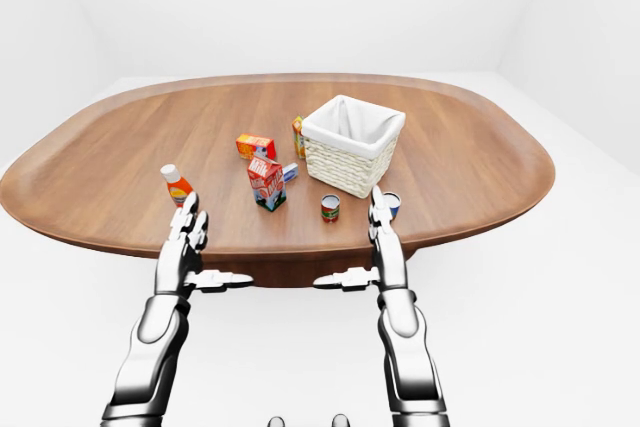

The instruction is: Pick up the alphabet soup, and put it in the basket.

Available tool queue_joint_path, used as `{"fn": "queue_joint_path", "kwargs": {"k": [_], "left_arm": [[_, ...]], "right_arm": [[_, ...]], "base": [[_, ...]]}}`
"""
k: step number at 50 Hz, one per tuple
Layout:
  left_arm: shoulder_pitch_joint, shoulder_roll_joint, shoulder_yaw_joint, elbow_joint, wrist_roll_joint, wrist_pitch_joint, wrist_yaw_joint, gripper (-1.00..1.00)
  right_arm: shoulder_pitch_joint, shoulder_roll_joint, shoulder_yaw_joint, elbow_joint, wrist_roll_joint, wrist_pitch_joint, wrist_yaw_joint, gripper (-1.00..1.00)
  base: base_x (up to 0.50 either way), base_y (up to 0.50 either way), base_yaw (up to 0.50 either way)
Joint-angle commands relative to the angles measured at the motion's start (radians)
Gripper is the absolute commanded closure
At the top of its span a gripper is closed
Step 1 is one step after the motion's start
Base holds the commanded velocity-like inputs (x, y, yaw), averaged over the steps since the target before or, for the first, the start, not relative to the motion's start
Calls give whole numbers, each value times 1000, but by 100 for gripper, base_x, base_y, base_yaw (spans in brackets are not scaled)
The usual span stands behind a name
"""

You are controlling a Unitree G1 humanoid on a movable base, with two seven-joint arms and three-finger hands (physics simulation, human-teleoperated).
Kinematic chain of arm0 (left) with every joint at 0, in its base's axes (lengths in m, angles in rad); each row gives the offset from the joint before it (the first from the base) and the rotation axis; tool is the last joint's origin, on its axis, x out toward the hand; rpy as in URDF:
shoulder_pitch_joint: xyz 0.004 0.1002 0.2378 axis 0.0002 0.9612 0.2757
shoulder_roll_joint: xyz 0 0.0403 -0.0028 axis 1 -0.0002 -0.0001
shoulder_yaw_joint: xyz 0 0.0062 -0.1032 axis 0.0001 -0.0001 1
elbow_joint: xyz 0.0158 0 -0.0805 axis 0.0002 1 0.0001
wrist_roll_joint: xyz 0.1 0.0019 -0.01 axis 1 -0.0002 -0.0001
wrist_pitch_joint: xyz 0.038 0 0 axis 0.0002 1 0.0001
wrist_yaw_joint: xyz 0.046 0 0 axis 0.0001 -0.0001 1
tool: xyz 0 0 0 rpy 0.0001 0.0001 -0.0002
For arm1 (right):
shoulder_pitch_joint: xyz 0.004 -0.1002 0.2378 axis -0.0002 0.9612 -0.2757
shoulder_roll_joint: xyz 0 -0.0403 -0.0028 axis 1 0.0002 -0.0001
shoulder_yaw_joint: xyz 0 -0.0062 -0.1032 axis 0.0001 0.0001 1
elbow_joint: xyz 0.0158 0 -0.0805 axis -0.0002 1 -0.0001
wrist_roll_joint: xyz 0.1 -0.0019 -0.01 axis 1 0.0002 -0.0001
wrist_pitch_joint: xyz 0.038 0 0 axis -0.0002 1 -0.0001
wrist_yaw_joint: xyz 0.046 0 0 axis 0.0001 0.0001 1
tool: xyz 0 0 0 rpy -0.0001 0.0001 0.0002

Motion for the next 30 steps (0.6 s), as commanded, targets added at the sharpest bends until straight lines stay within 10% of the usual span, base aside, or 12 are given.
{"fn": "queue_joint_path", "kwargs": {"k": [1, 9, 30], "left_arm": [[11, 3, 8, -55, 5, 10, 1, -100], [36, 3, 17, -152, 9, 35, -2, -100], [29, 15, 84, -277, -31, 100, -6, -100]], "right_arm": [[17, 1, 3, -77, -15, 34, 3, -100], [43, 1, 7, -190, -36, 80, 3, -100], [80, -3, -11, -366, -68, 80, 23, -100]], "base": [[0, 0, 0], [0, 0, 0], [0, 0, 0]]}}
